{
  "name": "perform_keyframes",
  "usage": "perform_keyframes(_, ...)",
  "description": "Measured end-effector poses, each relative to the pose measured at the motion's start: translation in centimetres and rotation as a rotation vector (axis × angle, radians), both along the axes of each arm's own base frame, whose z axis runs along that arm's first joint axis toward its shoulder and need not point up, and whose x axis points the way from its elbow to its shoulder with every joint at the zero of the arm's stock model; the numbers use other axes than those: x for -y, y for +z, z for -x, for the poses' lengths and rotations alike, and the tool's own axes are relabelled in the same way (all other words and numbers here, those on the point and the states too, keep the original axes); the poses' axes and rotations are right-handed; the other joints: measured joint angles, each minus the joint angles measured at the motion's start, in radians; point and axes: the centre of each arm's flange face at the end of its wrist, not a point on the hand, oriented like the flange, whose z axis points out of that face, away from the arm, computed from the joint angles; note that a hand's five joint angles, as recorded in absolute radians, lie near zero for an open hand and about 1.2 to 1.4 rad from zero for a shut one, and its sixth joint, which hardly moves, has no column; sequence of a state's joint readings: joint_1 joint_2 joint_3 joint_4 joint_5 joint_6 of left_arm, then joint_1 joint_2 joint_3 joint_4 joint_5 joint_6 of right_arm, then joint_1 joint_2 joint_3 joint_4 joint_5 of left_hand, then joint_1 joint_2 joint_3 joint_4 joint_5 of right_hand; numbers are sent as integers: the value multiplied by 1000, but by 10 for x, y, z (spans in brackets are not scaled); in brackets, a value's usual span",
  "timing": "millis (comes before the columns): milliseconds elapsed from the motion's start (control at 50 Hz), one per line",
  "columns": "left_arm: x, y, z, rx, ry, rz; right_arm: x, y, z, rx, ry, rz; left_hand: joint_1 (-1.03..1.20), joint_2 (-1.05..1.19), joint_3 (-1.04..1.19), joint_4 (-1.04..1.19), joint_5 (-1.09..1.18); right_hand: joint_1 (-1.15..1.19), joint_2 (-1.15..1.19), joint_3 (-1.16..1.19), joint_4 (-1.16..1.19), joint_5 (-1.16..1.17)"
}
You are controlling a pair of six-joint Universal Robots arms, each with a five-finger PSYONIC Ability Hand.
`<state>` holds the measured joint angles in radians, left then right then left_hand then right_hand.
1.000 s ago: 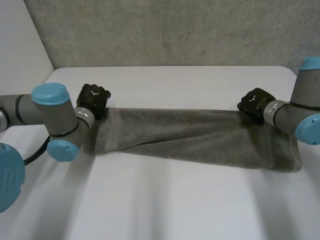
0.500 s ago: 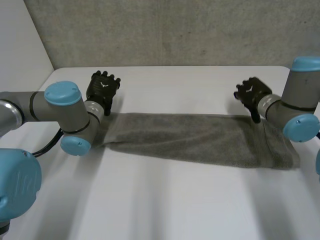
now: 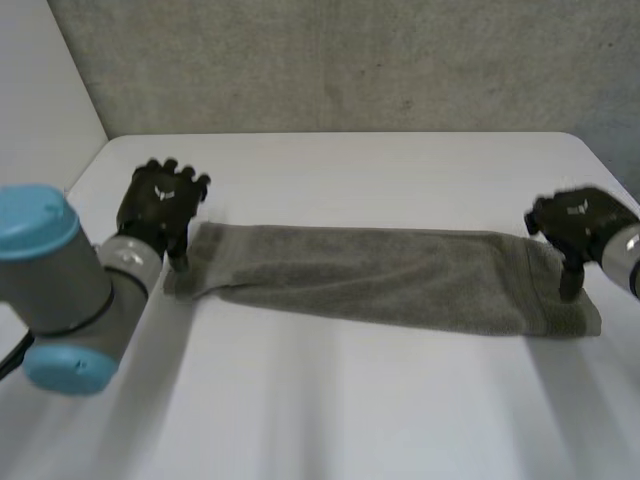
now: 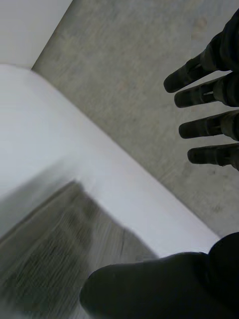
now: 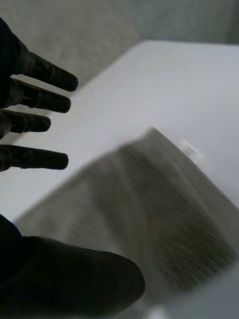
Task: Fold the towel.
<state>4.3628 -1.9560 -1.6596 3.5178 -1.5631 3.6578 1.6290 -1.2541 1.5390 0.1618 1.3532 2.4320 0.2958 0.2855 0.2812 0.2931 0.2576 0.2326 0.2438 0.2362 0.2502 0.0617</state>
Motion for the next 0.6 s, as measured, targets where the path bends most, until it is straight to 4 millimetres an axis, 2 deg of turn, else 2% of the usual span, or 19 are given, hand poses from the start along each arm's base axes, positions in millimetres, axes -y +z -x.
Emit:
perform_keyframes(120, -23, -14, -8, -64, 4, -42, -1, -37, 26, 2, -61, -26, 0, 0, 0, 0, 0, 54, 36, 45, 29, 47)
perform_keyframes(240, -28, -18, -10, -129, 11, -69, 5, -60, 38, 20, -70, -36, 0, 0, 0, 0, 0, 184, 161, 176, 158, 180)
perform_keyframes(320, -28, -18, -10, -145, 14, -76, 10, -74, 41, 28, -68, -63, 0, 0, 0, 0, 0, 474, 460, 454, 438, 460)
perform_keyframes(380, -27, -19, -11, -146, 15, -78, 13, -80, 43, 29, -70, -75, 0, 0, 0, 0, 0, 885, 867, 859, 850, 871)
perform_keyframes(420, -27, -19, -11, -145, 15, -79, 17, -82, 45, 29, -79, -72, 0, 0, 0, 0, 0, 962, 1050, 1062, 1047, 1044)
perform_keyframes(520, -28, -19, -10, -144, 15, -80, 28, -71, 58, 19, -123, -10, 0, 0, 0, 0, 0, 962, 1055, 1092, 1080, 1053)
perform_keyframes(600, -28, -19, -11, -143, 16, -79, 43, -38, 80, -15, -191, 131, 0, 0, 0, 0, 0, 962, 1055, 1092, 1080, 1053)
